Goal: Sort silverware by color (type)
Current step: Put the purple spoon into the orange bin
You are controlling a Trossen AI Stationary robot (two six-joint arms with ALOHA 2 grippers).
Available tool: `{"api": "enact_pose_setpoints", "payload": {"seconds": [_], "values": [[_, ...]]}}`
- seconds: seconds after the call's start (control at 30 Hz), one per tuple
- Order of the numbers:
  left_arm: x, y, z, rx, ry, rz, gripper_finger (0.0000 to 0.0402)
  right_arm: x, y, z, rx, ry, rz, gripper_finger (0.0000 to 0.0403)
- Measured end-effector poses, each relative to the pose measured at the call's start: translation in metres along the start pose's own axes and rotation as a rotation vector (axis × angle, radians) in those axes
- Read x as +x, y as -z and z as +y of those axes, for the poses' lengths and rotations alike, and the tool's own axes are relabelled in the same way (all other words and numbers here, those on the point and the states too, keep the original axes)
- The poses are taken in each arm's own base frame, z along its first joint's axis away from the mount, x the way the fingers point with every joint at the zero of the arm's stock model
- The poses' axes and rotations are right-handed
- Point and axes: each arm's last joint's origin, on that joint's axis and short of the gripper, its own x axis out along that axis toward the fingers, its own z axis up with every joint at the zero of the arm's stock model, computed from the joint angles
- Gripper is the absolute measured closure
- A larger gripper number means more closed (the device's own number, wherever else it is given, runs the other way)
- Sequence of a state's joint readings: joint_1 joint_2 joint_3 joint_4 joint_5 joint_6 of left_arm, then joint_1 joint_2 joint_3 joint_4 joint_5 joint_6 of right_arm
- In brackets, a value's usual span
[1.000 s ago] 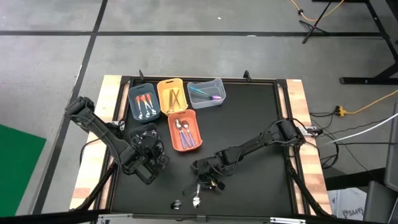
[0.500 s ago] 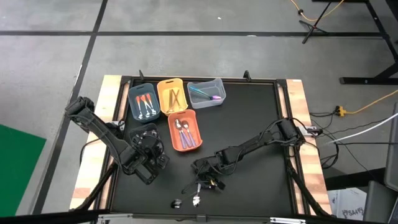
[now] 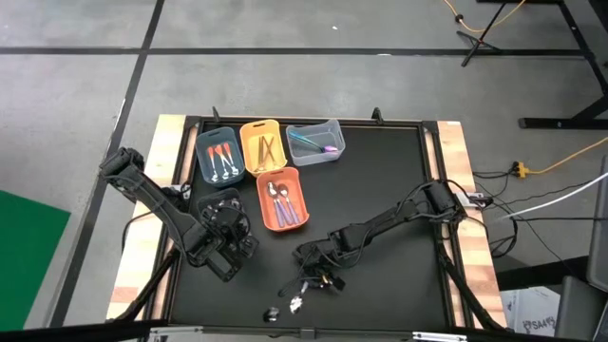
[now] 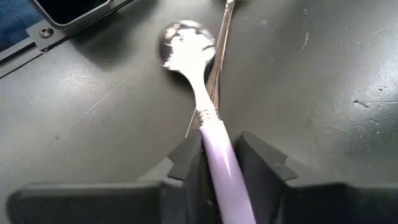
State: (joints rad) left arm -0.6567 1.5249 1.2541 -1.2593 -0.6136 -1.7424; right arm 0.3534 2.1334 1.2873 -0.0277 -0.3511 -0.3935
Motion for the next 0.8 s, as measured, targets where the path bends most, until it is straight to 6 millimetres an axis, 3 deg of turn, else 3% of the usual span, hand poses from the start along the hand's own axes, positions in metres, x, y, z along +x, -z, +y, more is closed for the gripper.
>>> {"api": "enact_pose_setpoints", "payload": {"seconds": [0.37,0.8], "values": [[0.0000,0.0000,0.0000,0.000,0.000,0.000,0.0351,0.0001,0.0004,-0.0001,0.000,0.002,0.001,0.0370],[0.0000,0.0000,0.0000,0.000,0.000,0.000,0.0351,-0.0002,-0.0024,-0.0012,-0.003,0.002,-0.009,0.0373]]}}
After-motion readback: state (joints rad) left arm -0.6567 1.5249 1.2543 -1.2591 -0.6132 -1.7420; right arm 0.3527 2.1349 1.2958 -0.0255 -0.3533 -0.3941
